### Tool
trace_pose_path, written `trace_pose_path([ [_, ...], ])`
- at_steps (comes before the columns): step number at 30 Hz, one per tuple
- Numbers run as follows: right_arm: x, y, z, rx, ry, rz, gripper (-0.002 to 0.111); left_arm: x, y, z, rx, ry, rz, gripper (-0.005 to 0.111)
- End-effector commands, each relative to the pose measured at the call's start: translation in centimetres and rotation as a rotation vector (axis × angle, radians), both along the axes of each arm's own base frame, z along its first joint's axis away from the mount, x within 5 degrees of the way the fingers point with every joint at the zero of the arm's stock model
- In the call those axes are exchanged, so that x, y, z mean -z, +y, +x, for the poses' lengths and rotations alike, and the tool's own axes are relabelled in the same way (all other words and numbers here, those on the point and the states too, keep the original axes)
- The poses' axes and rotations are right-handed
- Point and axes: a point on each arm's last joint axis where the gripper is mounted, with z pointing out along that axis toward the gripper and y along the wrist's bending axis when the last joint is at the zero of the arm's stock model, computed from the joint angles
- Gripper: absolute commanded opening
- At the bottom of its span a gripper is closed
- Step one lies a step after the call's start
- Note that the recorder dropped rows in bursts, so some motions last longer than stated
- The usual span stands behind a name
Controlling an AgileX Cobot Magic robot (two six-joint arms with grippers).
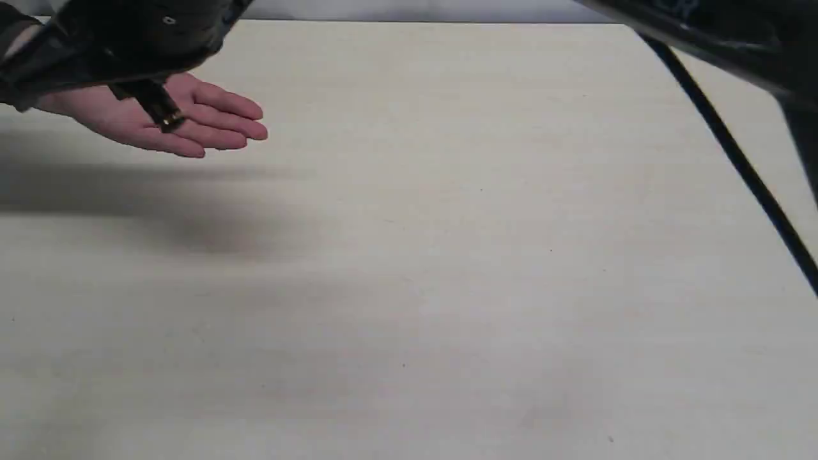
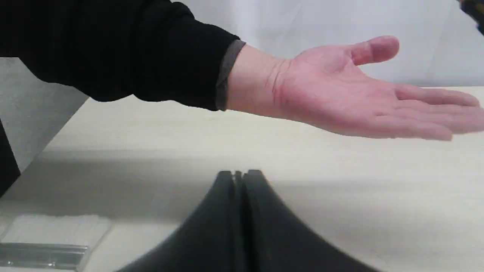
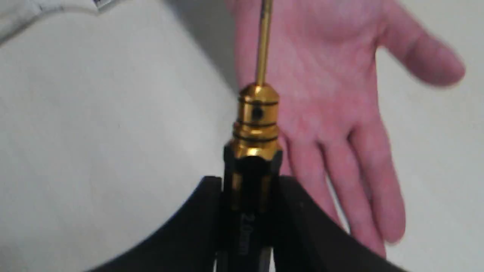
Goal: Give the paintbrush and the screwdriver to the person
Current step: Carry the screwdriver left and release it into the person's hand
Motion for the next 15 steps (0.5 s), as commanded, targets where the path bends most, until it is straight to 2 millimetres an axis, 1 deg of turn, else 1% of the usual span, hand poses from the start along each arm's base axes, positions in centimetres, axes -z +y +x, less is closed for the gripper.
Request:
trace_pose_path([
  [1, 0.3, 1.2, 1.1, -0.020, -0.103, 0.092, 0.004, 0.0, -0.1, 0.0, 0.009, -0.009, -0.004, 0.000],
  [3, 1.4, 1.8, 1.7, -0.022, -0.121, 0.095, 0.004, 0.0, -0.1, 0.0, 0.009, -0.009, -0.004, 0.000],
  [7, 4.9, 2.6, 3.2, -0.020, -0.132, 0.055, 0.005, 0.0, -0.1, 0.0, 0.009, -0.009, -0.004, 0.000],
  [10, 6.9, 3.0, 4.1, -0.015, -0.131, 0.053, 0.005, 0.0, -0.1, 0.0, 0.009, -0.009, -0.004, 0.000],
  [13, 8.0, 3.4, 4.6, -0.015, -0.140, 0.067, 0.006, 0.0, -0.1, 0.0, 0.009, -0.009, -0.004, 0.000],
  [15, 8.2, 3.5, 4.7, -0.015, -0.145, 0.076, 0.012, 0.0, -0.1, 0.0, 0.009, -0.009, -0.004, 0.000],
])
